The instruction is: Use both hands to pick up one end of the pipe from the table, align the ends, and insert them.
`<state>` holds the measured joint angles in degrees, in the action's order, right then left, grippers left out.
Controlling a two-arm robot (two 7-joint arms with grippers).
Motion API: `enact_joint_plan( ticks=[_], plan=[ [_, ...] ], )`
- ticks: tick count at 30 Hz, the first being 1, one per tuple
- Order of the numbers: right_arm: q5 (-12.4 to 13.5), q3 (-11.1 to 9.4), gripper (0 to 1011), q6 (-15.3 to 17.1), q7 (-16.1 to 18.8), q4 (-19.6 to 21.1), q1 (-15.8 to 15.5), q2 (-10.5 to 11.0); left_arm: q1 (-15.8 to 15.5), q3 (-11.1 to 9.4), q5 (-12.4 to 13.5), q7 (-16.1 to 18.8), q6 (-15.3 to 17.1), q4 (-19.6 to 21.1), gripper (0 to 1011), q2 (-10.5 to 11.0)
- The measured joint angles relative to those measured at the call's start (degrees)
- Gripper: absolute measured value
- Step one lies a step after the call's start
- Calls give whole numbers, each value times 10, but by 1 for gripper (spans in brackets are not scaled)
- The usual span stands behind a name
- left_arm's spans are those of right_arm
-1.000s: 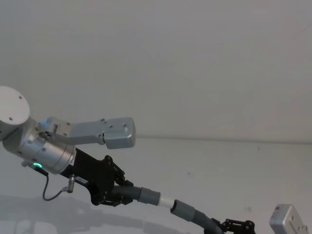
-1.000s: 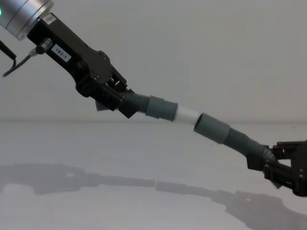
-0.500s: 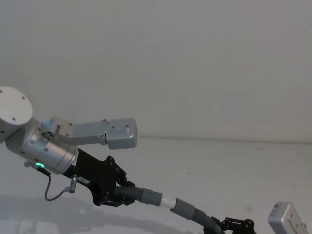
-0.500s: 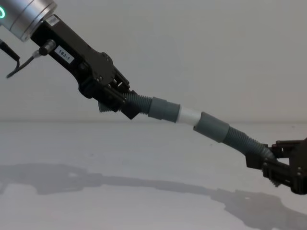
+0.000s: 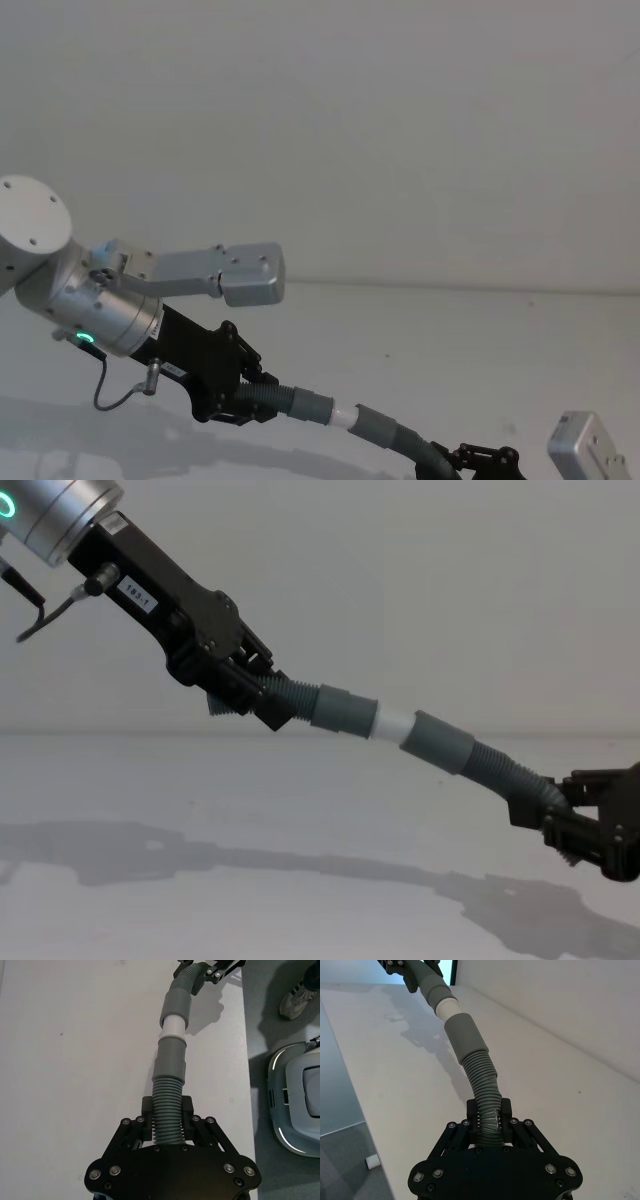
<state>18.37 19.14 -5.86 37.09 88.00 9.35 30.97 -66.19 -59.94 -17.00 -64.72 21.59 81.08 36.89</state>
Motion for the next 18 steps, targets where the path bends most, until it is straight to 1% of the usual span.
enact_joint_plan(
  ticks=[9, 18],
  plan=[
    [0, 4, 233, -12, -3, -4, 5, 0, -11, -9, 7, -10, 0, -9, 298, -6],
    [-5, 9, 233, -31, -7, -11, 12, 1, -26, -21, 17, -21, 1, -21, 299, -14]
  ],
)
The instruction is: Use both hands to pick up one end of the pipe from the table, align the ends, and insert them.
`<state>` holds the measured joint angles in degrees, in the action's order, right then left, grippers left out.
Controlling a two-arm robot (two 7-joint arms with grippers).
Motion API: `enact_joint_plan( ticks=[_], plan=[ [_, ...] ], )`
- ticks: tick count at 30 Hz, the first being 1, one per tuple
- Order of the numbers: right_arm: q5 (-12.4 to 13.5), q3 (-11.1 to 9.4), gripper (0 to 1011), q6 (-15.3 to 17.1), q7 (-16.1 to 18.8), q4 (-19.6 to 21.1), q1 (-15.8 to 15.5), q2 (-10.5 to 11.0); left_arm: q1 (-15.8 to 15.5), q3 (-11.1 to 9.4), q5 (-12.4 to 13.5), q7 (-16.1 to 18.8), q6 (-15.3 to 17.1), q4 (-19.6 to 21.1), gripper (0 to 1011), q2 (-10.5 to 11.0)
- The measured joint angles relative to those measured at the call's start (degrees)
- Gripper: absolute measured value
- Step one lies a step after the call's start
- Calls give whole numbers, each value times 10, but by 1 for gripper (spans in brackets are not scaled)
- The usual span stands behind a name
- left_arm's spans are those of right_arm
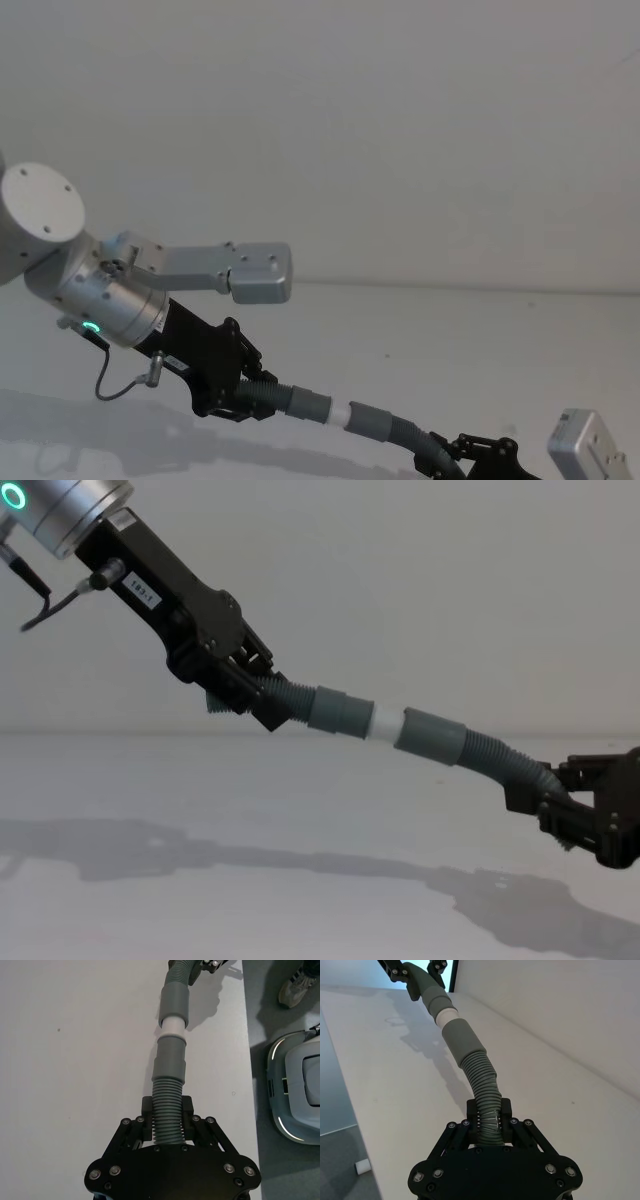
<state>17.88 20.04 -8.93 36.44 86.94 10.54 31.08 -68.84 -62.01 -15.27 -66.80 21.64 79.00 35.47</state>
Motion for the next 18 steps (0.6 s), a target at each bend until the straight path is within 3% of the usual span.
enact_joint_plan(
  ticks=[18],
  plan=[
    [-19, 10, 233, -25, -19, -5, 9, 0, -27, -18, 17, -10, 0, -18, 299, -22]
  ],
)
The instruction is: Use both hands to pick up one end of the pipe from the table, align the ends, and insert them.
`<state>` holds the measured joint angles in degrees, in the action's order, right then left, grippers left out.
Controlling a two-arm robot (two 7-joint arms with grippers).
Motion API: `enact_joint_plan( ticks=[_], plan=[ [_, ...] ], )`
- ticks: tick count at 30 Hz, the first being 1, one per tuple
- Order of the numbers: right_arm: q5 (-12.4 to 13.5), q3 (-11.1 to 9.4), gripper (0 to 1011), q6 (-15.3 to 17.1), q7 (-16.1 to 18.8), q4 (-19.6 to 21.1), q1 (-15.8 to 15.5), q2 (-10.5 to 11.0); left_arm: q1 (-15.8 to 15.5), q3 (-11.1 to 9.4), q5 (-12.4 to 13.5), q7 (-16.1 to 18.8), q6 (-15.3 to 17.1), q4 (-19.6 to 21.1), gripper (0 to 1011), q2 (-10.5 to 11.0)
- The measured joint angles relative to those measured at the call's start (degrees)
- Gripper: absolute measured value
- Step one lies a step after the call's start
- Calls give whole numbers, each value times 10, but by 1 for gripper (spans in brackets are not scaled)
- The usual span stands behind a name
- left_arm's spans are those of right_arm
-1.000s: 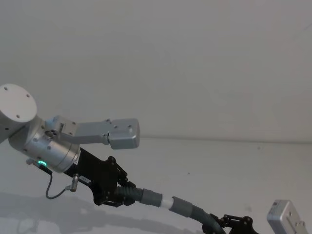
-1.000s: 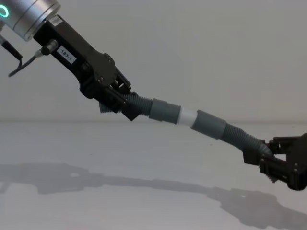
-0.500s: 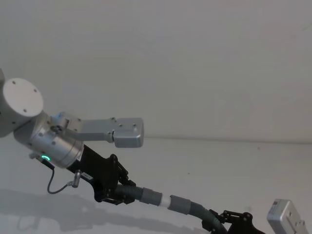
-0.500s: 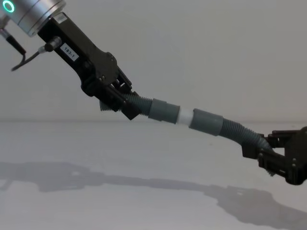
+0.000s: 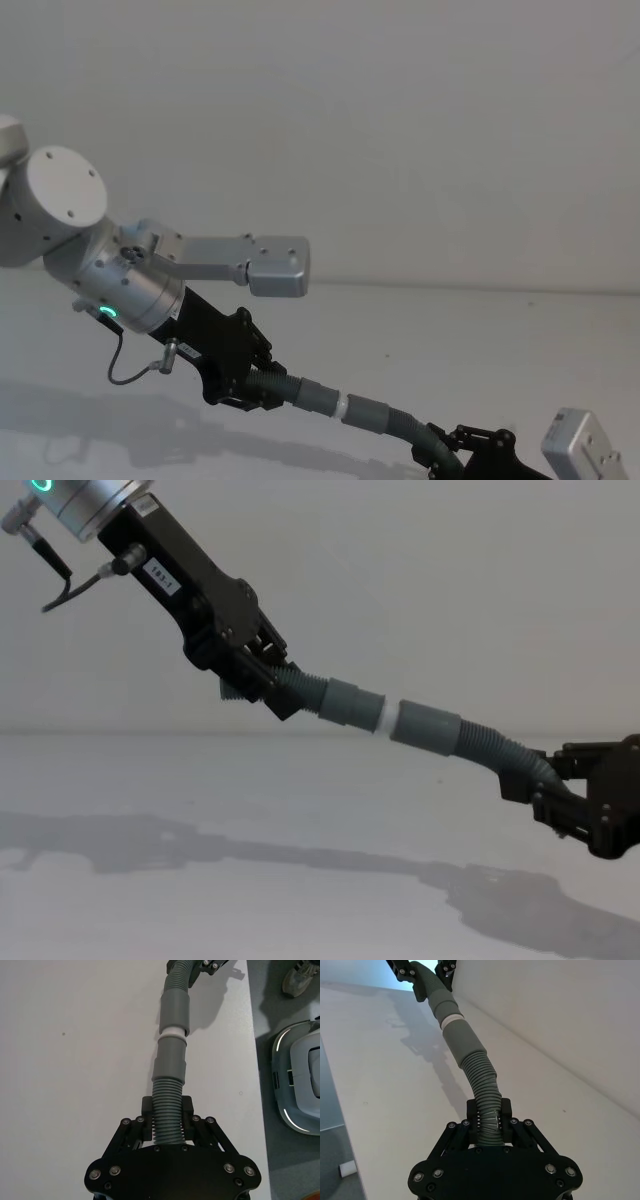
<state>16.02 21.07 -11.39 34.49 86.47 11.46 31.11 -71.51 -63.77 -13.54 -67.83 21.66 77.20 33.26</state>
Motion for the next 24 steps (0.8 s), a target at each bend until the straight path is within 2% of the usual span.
enact_joint_plan(
  ticks=[24],
  plan=[
    [-10, 6, 233, 8, -19, 8, 0, 1, 2, 5, 2, 16, 5, 1, 299, -10]
  ],
)
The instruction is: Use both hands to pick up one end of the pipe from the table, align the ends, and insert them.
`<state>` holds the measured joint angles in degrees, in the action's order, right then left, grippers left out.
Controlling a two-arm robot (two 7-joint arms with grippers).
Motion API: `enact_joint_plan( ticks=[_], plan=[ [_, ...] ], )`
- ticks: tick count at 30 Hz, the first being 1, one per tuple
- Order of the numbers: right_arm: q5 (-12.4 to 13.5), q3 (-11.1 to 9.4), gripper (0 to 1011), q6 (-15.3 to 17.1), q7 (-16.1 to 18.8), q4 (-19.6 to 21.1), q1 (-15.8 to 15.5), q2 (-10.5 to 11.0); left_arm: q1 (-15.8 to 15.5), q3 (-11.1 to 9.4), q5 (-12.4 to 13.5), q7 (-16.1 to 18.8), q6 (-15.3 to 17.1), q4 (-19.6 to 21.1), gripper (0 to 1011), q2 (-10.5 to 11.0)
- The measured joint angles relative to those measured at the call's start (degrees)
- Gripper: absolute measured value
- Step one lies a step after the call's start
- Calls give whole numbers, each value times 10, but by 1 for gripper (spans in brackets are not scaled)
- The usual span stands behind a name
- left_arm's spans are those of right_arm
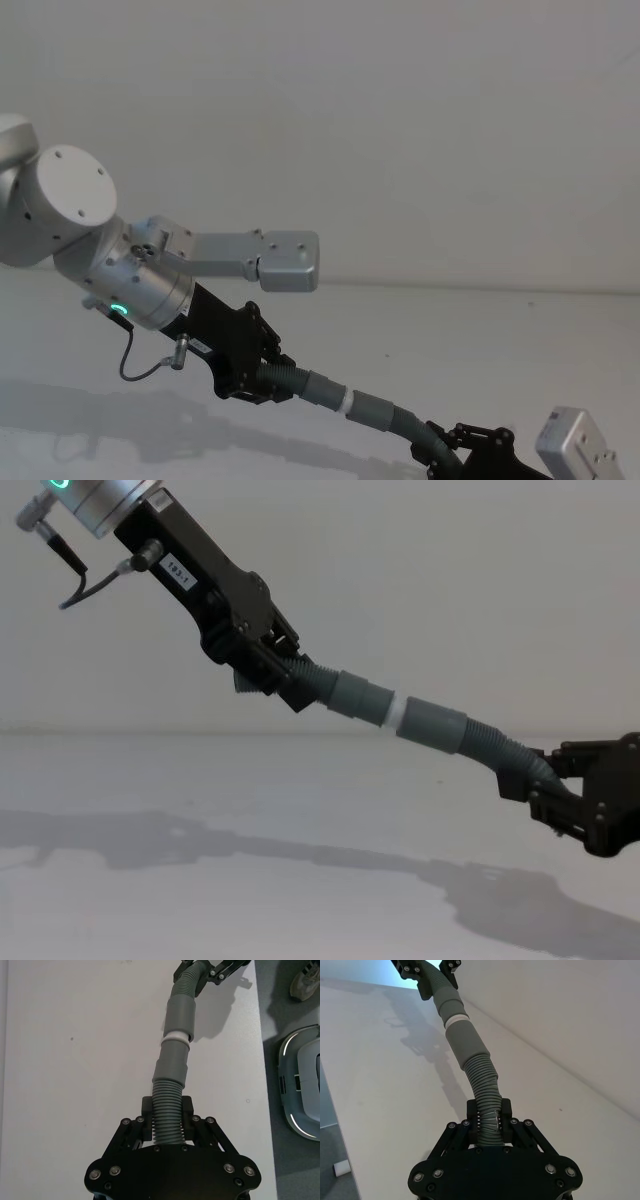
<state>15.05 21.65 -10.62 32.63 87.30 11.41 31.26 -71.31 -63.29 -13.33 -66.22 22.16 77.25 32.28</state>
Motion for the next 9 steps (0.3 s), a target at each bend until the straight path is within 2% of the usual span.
enact_joint_plan(
  ticks=[9],
  plan=[
    [-1, 0, 233, 1, -1, 1, 0, 0, 1, 1, 0, 2, 1, 1, 299, -1]
  ],
)
